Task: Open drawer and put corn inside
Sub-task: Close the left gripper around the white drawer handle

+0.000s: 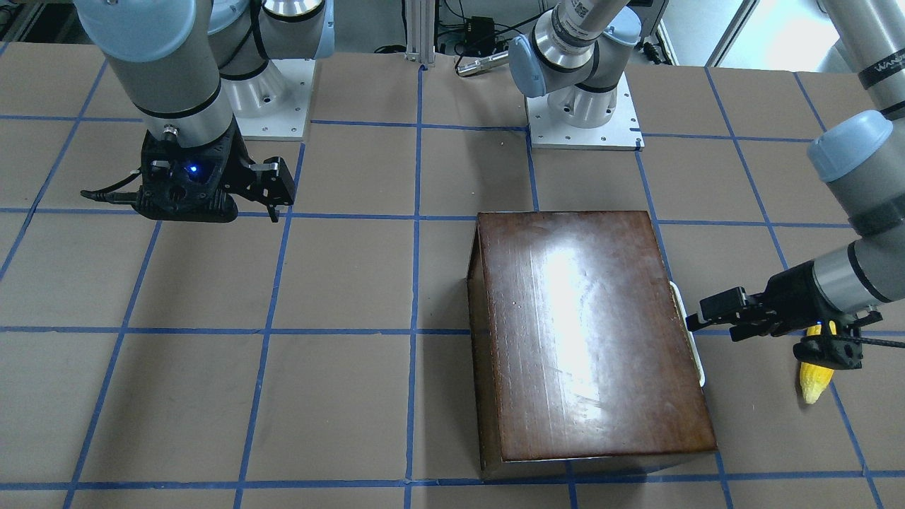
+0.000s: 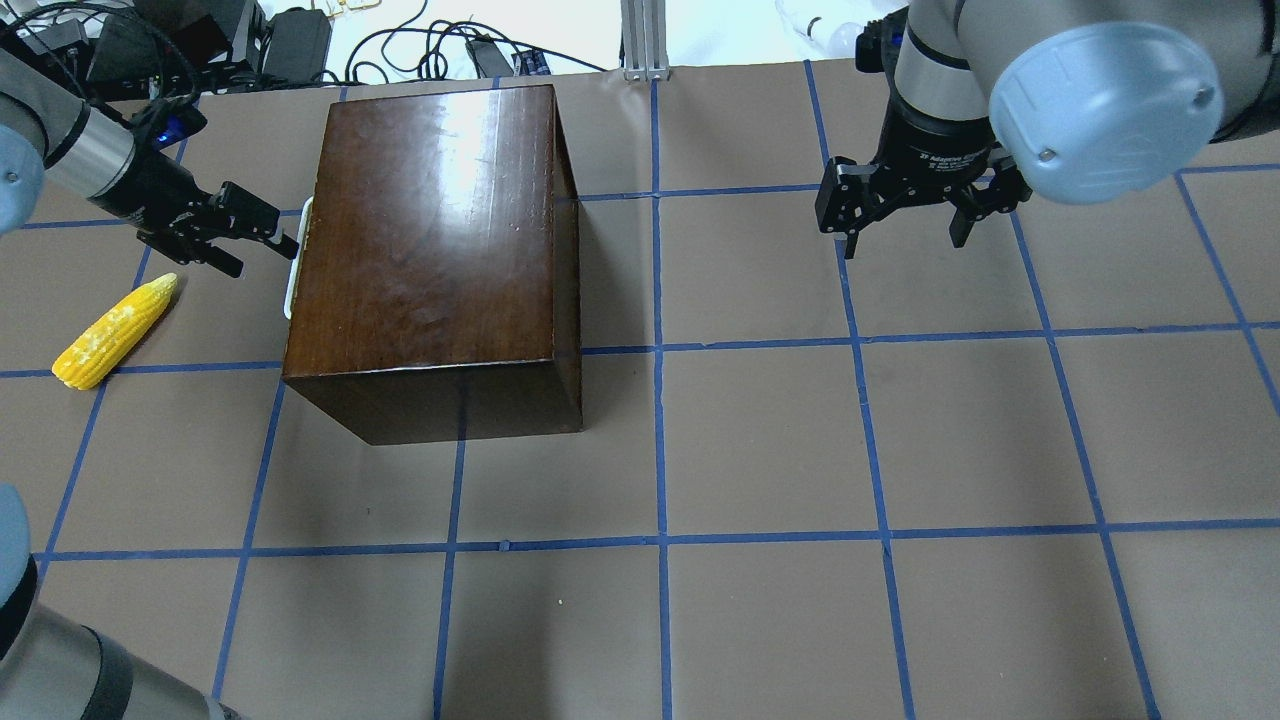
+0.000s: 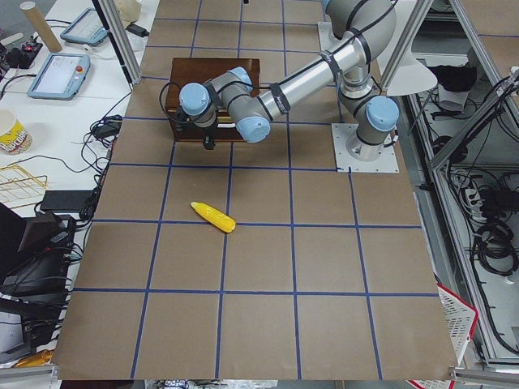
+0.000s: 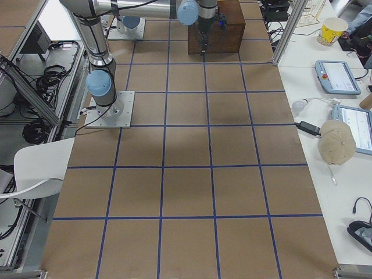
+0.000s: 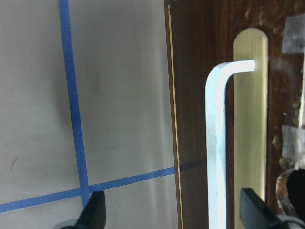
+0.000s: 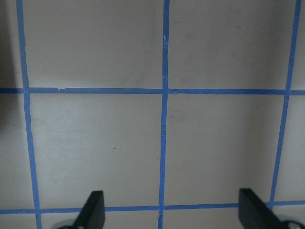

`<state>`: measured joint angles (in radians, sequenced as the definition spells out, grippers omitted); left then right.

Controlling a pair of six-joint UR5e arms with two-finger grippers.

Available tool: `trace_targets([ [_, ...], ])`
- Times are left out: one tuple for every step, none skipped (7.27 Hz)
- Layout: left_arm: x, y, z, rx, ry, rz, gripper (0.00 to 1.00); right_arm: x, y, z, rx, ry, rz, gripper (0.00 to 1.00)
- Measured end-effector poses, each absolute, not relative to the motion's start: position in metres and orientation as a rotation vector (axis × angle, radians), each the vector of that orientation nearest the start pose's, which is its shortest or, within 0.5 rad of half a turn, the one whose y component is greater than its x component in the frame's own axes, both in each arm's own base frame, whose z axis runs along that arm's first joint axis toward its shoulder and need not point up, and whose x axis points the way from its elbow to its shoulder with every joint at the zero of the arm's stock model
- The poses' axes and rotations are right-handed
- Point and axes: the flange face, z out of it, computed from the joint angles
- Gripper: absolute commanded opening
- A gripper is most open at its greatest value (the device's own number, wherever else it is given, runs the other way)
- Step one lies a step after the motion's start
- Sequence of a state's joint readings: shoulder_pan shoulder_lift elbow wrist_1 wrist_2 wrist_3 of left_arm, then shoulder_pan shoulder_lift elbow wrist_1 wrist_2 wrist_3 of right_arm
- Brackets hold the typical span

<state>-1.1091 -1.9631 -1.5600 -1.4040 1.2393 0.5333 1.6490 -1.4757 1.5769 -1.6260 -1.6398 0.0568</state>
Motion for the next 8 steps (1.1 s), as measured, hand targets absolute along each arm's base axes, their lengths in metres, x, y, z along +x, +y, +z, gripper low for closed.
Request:
trace_targets([
  [0.121, -0.615, 0.292, 0.061, 3.537, 0.063, 1.0, 0.167, -0.514, 0.442, -0.037, 3.213, 0.066, 1.0],
  [0.12, -0.617, 0.288, 0.057, 3.549, 0.066, 1.0, 0.167, -0.514, 0.442, -0.037, 3.213, 0.066, 1.0],
  [0.12, -0.618, 0.284, 0.053, 3.566, 0.063, 1.0, 0.167, -0.514, 0.442, -0.037, 3.213, 0.066, 1.0],
  [0.119, -0.619, 0.279, 0.052, 3.576, 0.069, 1.0, 0.167, -0.514, 0.442, -0.037, 3.213, 0.066, 1.0],
  [0.119, -0.62, 0.275, 0.052, 3.581, 0.079, 1.0, 0.167, -0.514, 0.442, -0.037, 3.213, 0.066, 1.0],
  [0.119, -0.62, 0.272, 0.051, 3.585, 0.089, 1.0, 0.167, -0.514, 0.442, -0.037, 3.213, 0.066, 1.0],
  [0.119, -0.619, 0.269, 0.049, 3.589, 0.102, 1.0, 0.167, -0.514, 0.442, -0.037, 3.213, 0.066, 1.0],
  [0.118, -0.618, 0.265, 0.046, 3.592, 0.118, 1.0, 0.167, -0.514, 0.442, -0.037, 3.213, 0.066, 1.0],
])
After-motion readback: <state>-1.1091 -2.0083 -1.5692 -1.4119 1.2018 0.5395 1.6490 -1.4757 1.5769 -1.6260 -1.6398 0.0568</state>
